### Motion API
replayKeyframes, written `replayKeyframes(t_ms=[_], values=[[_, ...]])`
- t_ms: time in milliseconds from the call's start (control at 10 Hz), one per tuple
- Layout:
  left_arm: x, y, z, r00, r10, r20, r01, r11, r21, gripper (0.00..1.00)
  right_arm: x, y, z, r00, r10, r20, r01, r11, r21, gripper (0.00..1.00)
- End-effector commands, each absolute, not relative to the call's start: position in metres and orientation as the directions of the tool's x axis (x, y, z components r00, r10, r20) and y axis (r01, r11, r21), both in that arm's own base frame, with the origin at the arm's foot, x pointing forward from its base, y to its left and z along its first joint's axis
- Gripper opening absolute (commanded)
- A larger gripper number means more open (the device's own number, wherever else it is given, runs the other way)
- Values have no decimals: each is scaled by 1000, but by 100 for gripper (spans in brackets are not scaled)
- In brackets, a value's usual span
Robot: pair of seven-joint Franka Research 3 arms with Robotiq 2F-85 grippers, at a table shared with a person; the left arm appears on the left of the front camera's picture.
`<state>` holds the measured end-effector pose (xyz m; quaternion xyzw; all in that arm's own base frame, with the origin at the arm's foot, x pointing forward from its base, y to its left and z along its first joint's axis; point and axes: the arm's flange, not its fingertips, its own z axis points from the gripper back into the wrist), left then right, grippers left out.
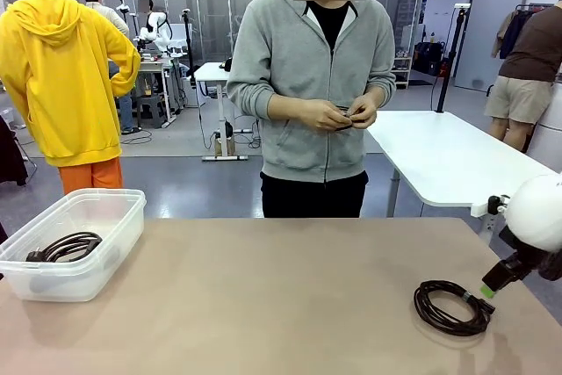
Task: Organize and store the cables.
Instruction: Place the USB Extension Cable into the Organizing box.
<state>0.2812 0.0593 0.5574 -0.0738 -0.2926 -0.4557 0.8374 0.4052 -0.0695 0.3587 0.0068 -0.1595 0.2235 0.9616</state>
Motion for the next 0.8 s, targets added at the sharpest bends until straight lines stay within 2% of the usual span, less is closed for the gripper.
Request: replayKeyframes(t_ms=[0, 700], values=[[282, 58, 557, 425, -716, 553, 799, 584, 142, 100, 401, -56, 344, 852, 410, 326, -395, 911, -114, 100], [282, 58, 557, 425, -716, 553, 799, 584, 142, 100, 429, -42, 311, 875, 388, 288, -367, 922, -126, 100]])
